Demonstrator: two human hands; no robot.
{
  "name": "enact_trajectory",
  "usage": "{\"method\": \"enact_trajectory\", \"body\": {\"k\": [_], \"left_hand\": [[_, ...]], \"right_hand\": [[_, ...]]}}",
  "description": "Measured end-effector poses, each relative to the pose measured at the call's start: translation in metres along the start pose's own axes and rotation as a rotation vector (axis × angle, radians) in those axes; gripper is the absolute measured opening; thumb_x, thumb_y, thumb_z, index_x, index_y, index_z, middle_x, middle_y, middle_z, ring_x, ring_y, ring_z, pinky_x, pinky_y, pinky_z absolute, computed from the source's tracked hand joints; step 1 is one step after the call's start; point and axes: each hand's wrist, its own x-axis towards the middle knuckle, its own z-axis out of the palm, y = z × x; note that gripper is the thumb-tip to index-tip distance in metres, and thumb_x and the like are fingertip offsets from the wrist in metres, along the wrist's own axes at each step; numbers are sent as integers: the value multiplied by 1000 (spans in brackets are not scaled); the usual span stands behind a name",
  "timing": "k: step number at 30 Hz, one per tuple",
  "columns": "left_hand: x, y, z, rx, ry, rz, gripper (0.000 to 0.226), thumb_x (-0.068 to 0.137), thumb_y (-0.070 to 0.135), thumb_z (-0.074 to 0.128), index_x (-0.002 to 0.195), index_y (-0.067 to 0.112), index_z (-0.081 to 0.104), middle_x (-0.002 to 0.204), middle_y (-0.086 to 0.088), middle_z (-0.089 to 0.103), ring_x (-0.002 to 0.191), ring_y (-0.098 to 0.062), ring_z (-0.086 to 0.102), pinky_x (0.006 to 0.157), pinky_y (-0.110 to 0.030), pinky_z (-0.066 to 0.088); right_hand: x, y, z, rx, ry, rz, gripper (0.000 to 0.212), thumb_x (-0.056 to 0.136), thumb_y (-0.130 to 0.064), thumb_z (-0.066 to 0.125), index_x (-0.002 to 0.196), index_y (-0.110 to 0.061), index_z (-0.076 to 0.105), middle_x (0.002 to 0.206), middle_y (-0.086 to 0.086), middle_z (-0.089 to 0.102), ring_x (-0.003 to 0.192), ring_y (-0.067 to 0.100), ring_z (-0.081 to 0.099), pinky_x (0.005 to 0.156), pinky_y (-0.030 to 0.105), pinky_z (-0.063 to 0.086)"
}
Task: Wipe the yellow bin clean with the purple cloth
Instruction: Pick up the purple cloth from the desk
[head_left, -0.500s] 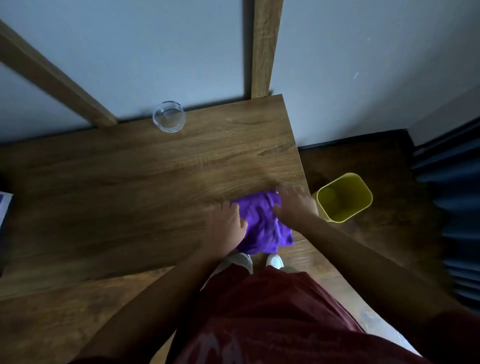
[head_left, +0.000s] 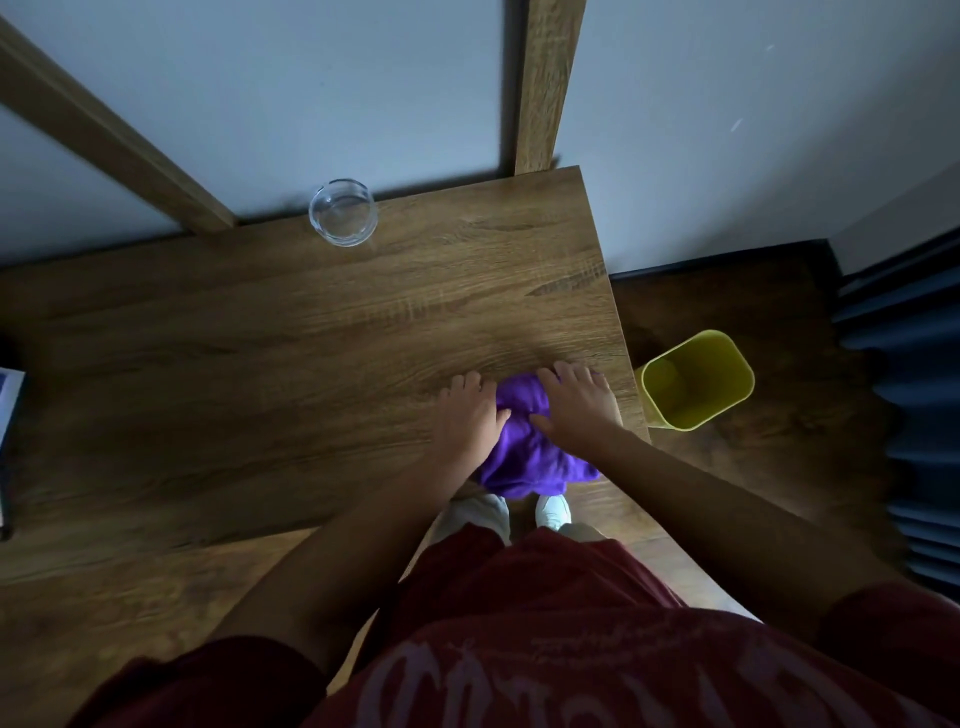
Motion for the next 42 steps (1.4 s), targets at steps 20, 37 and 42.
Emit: {"method": "enact_trajectory", "body": {"k": [20, 37, 42], "left_hand": [[-60, 70, -81, -728, 213, 40, 23, 87, 26, 79, 106, 15, 73, 90, 13, 72, 85, -7, 67, 81, -26, 51], [-167, 162, -174, -1440, 119, 192, 19, 84, 41, 76, 87, 22, 77, 95, -2, 73, 95, -23, 66, 93, -47, 51], [-192, 174, -171, -1428, 47, 431, 16, 96, 40, 66, 103, 31, 77, 109, -1, 76, 111, -28, 68, 105, -54, 48]], "right_hand": [[-106, 98, -28, 551, 111, -23, 29, 84, -42, 82, 93, -21, 63, 91, -2, 64, 89, 24, 65, 73, 35, 47], [-312, 95, -73, 1671, 682, -184, 27, 90, -14, 70, 117, -15, 67, 111, 2, 67, 92, 9, 66, 75, 19, 53], [-364, 78, -65, 1634, 788, -124, 7, 94, -15, 65, 97, -18, 70, 92, -9, 69, 82, 2, 63, 71, 15, 49]]}}
